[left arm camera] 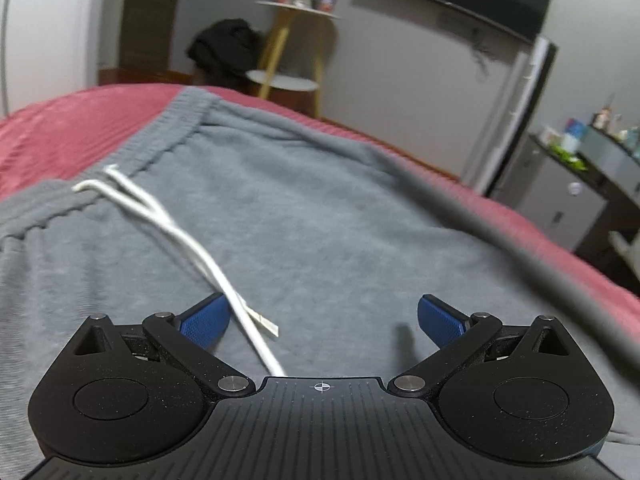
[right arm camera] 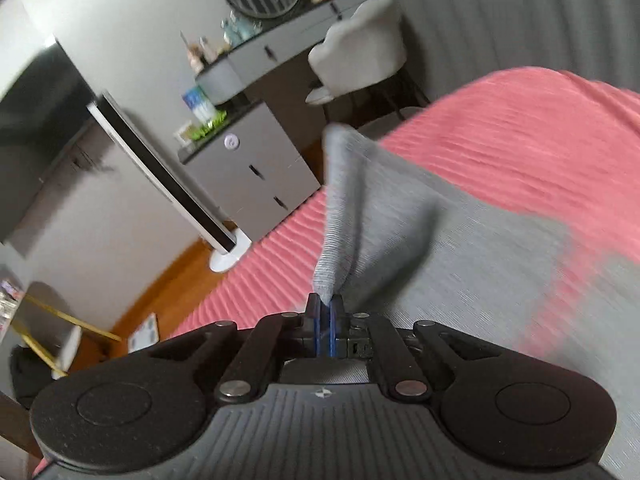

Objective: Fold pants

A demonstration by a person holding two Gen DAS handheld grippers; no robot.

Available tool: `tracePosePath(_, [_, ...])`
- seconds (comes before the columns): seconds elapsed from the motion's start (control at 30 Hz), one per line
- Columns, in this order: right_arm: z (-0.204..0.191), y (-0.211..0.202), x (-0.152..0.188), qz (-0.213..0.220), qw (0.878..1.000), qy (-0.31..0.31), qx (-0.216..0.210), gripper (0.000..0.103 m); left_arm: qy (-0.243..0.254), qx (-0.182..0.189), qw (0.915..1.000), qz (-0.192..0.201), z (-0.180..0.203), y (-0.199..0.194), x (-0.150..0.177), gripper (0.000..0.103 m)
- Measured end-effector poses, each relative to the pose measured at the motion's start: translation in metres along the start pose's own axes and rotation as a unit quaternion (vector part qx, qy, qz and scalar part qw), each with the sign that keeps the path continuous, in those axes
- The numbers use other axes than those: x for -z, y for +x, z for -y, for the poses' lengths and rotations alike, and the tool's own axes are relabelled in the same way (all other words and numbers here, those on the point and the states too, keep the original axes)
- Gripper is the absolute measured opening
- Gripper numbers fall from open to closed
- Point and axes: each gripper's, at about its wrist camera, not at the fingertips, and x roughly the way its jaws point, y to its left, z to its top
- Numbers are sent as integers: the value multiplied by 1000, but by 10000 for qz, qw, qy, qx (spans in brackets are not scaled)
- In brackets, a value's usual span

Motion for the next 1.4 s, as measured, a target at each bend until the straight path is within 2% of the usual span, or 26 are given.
tracePosePath(0.1, [35,-11,24,-241,9996,158,-19,4,-59,590,9979,-274,6,1,-11,103])
tracePosePath(0.17, [56,-5,29,-427,9979,475,-129,4,-335,1006,9932,-490,3,8,-22,103])
tracePosePath(0.23, [67,2,27,-421,9963,675,-332,8,-661,1311,9862,-762,-4,24,-35,103])
tracePosePath(0.3, [71,4,25,-335,9945,892,-425,11,-968,1361,9823,-852,-11,43,-51,103])
tracePosePath(0.33, [72,4,24,-316,9940,958,-427,18,-1088,1334,9812,-877,-12,53,-58,103])
tracePosePath(0.4, [71,14,19,-290,9939,1000,-368,20,-1263,1319,9784,-972,-11,74,-74,100])
tracePosePath(0.43, [72,19,17,-327,9935,1036,-341,20,-1317,1351,9767,-1027,-10,85,-82,94])
tracePosePath(0.47, [73,21,15,-392,9925,1092,-392,20,-1327,1315,9756,-1156,-7,98,-89,81])
tracePosePath(0.53, [75,30,12,-455,9910,1183,-426,20,-1337,1186,9753,-1295,-5,118,-98,65])
tracePosePath(0.6, [73,30,9,-404,9921,1078,-506,17,-1419,1141,9726,-1447,-4,137,-102,62])
tracePosePath(0.73, [73,32,11,-423,9923,1060,-491,17,-2129,1387,9537,-1610,-15,159,-102,59])
tracePosePath(0.77, [75,33,11,-438,9914,1128,-490,17,-2247,1419,9494,-1673,-17,164,-104,53])
tracePosePath(0.8, [76,36,9,-455,9903,1213,-498,18,-2328,1406,9458,-1774,-18,168,-106,46])
tracePosePath(0.83, [78,39,7,-470,9892,1286,-518,19,-2369,1368,9438,-1853,-20,170,-107,19])
tracePosePath(0.87, [79,43,5,-492,9883,1345,-521,19,-2418,1320,9421,-1915,-21,172,-109,8])
tracePosePath(0.9, [80,45,4,-513,9874,1408,-514,19,-2480,1315,9398,-1947,-23,170,-111,7])
tracePosePath(0.93, [80,45,3,-548,9867,1454,-487,17,-2508,1330,9397,-1907,-24,163,-114,7])
tracePosePath(0.97, [78,45,-1,-610,9867,1449,-408,8,-2507,1414,9403,-1816,-25,154,-118,7])
tracePosePath(1.0, [75,42,-5,-652,9875,1392,-352,5,-2442,1545,9424,-1682,-26,139,-123,7])
tracePosePath(1.1, [66,10,-23,-429,9885,1292,-662,5,-2131,1908,9483,-1372,-32,85,-134,6])
tracePosePath(1.2, [70,-34,-35,-131,9862,1301,-1011,5,-1902,2370,9473,-1012,-58,10,-131,7])
tracePosePath(1.3, [90,-87,-27,147,9831,1284,-1297,5,-1780,2502,9460,-1042,-88,-51,-103,7])
tracePosePath(1.4, [115,-126,-2,137,9889,968,-1120,5,-2138,2205,9402,-1475,-126,-80,-44,7])
